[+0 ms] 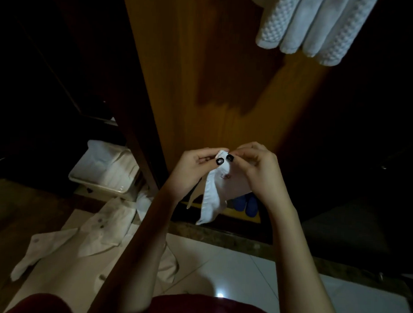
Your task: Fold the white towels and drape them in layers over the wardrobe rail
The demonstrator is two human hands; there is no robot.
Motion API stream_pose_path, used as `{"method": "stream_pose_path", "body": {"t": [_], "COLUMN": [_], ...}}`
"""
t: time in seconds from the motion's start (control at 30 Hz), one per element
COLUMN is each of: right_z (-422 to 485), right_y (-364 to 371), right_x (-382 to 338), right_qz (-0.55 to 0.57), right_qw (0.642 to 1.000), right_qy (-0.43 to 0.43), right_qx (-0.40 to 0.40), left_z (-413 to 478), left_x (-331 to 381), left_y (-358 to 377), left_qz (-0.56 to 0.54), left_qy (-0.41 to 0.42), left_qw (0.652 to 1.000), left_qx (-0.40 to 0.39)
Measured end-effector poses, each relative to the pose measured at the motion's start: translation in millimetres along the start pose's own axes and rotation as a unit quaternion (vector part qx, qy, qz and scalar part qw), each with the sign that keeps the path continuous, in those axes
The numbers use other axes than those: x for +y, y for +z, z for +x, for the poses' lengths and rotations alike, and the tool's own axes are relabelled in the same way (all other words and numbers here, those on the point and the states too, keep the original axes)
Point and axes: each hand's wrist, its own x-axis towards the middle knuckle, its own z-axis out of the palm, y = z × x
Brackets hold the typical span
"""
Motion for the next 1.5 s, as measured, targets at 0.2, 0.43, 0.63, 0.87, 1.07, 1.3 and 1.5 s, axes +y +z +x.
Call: {"method": "stream_pose_path", "body": {"t": [0.2,0.43,0.63,0.87,1.07,1.3,1.5], "right_z": [-16,-47,-50,-44,-59,-63,-61], "right_y": [-18,-44,-58,-62,-63,-65,-55], "right_x": [12,44,28,35,40,27,29], "right_qz": [-0.028,0.003,0.179,0.109,-0.022,0.078,-0.073], "right_qw": [0.997,0.991,0.971,0.963,0.978,0.979,0.975], "right_qy": [0.042,0.135,0.035,0.154,0.125,0.092,0.102], "right_qx": [0.059,0.015,0.156,0.192,0.168,0.166,0.185], "left_z": [2,0,-5,-9,-11,-13,-10], "left_x": [0,-10,-10,-13,-16,-2,-8], "left_y": [12,17,26,47,53,49,48], "left_qz": [-0.009,-0.069,0.072,0.124,0.080,0.008,0.228], "left_qy": [0.030,0.074,0.160,0.137,0.100,0.086,0.142], "left_qw": [0.999,0.990,0.977,0.976,0.985,0.989,0.948], "left_qx": [0.034,0.095,0.121,0.118,0.119,0.120,0.171]}}
